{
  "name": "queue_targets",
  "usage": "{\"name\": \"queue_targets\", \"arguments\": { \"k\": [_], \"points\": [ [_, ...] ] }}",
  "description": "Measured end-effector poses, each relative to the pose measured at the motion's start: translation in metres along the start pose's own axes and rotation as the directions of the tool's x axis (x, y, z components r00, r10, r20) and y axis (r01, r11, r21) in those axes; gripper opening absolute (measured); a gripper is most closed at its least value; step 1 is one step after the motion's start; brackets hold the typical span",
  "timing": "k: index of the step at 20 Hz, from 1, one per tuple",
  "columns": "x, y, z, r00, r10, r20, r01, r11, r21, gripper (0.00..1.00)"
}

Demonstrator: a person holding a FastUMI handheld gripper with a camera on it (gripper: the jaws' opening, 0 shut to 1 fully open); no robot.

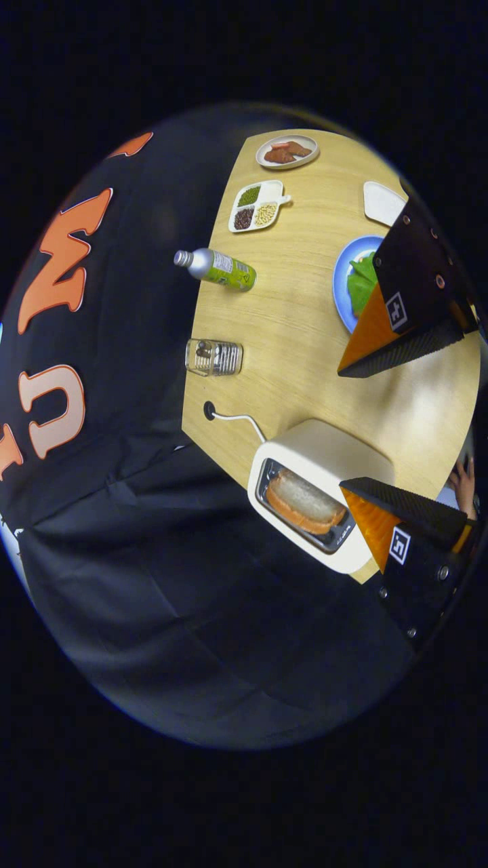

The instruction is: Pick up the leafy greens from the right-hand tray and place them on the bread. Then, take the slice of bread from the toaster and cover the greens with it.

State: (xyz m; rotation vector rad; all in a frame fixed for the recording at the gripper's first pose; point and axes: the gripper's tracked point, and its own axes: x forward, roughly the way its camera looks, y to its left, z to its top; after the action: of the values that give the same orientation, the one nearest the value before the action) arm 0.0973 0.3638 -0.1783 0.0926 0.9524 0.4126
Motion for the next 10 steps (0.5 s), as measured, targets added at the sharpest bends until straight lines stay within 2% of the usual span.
{"name": "queue_targets", "arguments": {
  "k": [5, 10],
  "points": [
    [0.011, 0.034, 0.013, 1.0, 0.022, -0.014, -0.021, 0.999, 0.04, 0.9],
    [0.033, 0.051, 0.026, 0.999, 0.005, -0.034, -0.002, 0.996, 0.088, 0.9]
  ]
}}
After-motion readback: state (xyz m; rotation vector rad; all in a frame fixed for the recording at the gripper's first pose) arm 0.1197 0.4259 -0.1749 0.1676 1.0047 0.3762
